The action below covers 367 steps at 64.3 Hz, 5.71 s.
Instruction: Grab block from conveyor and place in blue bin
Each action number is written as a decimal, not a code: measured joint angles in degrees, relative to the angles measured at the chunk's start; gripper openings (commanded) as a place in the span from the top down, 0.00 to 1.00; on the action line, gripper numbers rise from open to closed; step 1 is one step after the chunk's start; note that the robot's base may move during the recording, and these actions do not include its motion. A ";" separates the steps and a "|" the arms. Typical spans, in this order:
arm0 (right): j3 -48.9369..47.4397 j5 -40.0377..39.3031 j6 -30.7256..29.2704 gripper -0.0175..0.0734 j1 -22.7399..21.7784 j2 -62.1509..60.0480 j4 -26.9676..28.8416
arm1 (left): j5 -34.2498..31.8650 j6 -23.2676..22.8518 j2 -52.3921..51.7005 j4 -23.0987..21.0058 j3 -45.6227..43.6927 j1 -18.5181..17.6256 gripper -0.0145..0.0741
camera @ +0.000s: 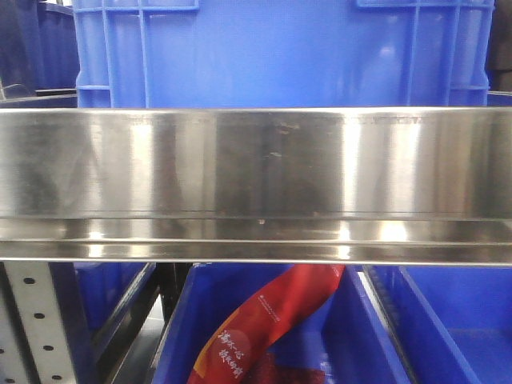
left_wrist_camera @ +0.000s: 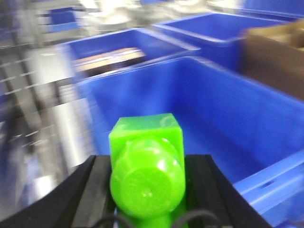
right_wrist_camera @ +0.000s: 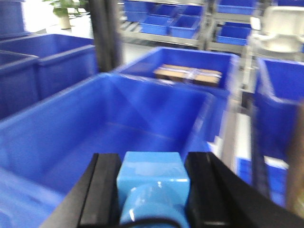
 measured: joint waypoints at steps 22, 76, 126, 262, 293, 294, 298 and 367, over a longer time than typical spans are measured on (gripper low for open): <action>-6.36 -0.39 -0.35 0.99 4.30 18.01 0.15 | 0.45 0.00 18.72 0.13 -7.86 -3.37 0.96; -6.48 1.44 -0.25 0.31 4.40 27.54 0.21 | -0.53 0.00 25.64 -3.41 -8.43 -3.37 0.46; 18.06 -7.90 -0.12 0.99 4.40 -5.55 0.21 | -6.09 0.00 -8.87 -3.47 17.71 -3.37 0.96; 49.46 -22.75 -0.25 0.99 4.40 -28.17 0.00 | -40.29 0.00 -56.83 -6.79 79.38 22.29 0.96; 49.46 -22.87 -0.25 0.99 4.40 -28.17 -0.11 | -36.81 0.00 -62.41 -6.26 84.04 28.88 0.96; 49.46 -22.87 -0.25 0.99 4.40 -28.17 -0.11 | -36.81 0.00 -62.41 -6.26 84.04 28.88 0.96; 49.46 -22.87 -0.25 0.99 4.40 -28.17 -0.11 | -36.81 0.00 -62.41 -6.21 84.04 28.88 0.96; 51.86 -25.04 -0.15 0.99 -5.16 -33.23 1.36 | -36.81 0.00 -62.41 -6.21 84.04 28.88 0.96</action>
